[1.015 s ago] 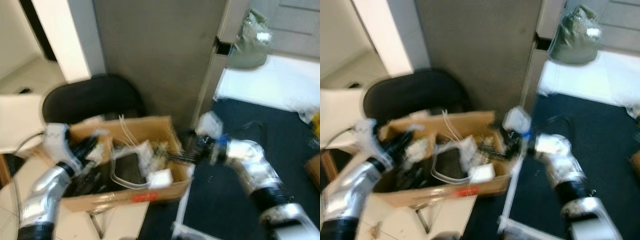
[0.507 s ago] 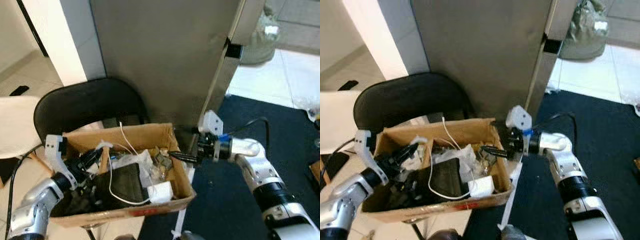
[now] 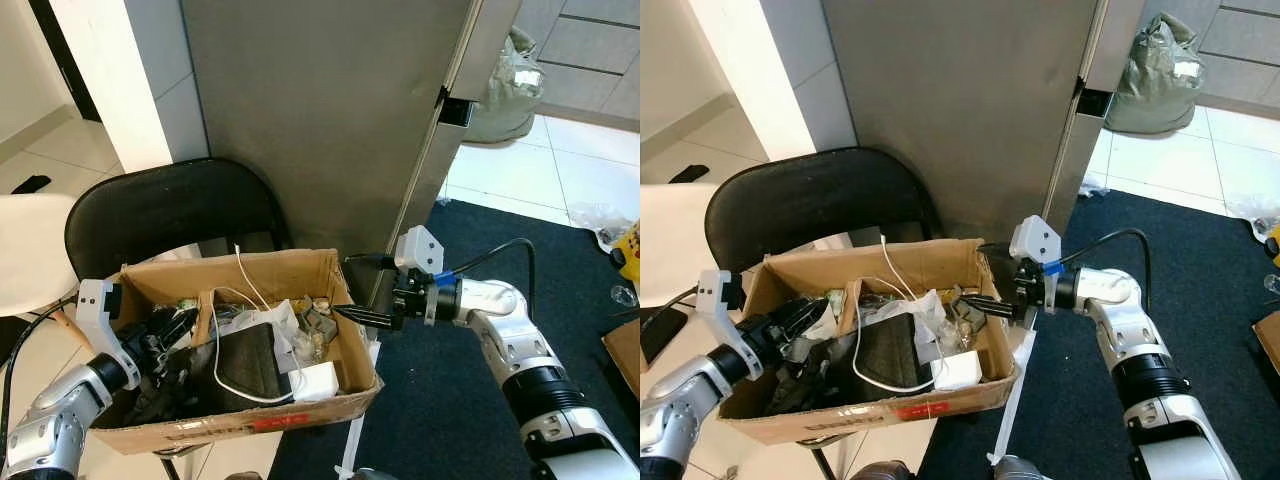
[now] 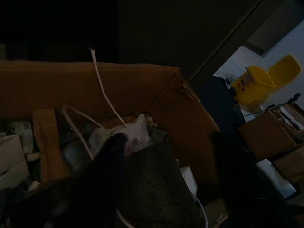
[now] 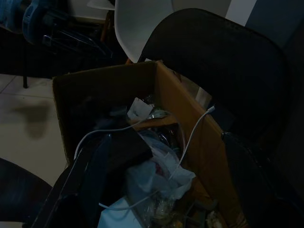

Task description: Picking trash to rubbish bin

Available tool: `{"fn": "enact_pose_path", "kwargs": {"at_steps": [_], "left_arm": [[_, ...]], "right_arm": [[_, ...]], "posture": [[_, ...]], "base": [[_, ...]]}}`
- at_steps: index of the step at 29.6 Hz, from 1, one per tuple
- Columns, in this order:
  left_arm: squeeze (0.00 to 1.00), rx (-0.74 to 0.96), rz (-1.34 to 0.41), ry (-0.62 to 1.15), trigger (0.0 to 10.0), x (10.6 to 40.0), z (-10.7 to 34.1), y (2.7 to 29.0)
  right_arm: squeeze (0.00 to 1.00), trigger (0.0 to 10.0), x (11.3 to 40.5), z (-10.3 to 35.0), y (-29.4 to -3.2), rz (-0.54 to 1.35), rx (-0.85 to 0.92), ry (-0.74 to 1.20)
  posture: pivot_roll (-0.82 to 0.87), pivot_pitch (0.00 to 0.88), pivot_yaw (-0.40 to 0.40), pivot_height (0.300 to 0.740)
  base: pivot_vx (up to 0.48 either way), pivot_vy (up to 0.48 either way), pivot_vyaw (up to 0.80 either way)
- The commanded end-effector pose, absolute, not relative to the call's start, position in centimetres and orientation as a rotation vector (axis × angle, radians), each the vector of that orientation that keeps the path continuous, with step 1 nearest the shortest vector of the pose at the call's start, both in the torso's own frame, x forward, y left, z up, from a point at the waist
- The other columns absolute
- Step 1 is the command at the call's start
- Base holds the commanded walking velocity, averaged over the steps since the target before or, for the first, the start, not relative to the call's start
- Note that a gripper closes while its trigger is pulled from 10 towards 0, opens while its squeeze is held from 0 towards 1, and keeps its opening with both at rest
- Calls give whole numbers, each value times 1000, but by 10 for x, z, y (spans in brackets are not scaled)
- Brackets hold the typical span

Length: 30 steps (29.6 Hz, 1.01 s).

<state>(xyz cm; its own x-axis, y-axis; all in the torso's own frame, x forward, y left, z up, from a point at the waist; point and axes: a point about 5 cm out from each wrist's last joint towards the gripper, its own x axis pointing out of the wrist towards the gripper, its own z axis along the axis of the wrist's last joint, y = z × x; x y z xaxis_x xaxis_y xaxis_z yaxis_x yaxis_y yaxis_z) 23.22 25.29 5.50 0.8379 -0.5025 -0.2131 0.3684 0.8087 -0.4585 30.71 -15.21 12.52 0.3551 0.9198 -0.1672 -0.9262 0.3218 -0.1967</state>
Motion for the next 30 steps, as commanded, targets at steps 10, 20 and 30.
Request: {"fn": "enact_pose_path", "kwargs": {"at_steps": [10, 20, 30], "left_arm": [[0, -334, -397, 210, 10000, 260, 78, 241], [0, -279, -393, 140, 10000, 280, 84, 202], [0, -233, -161, 195, 10000, 277, 62, 238]], "right_arm": [[0, 10000, 312, 133, -151, 1135, -168, -46], [0, 10000, 334, 143, -179, 806, 74, -134], [0, 10000, 338, 112, -232, 413, 115, 5]], "posture": [[54, 0, 1, 740], [37, 0, 8, 740], [39, 0, 2, 740]], "base": [[0, 0, 0], [0, 0, 0], [0, 0, 0]]}}
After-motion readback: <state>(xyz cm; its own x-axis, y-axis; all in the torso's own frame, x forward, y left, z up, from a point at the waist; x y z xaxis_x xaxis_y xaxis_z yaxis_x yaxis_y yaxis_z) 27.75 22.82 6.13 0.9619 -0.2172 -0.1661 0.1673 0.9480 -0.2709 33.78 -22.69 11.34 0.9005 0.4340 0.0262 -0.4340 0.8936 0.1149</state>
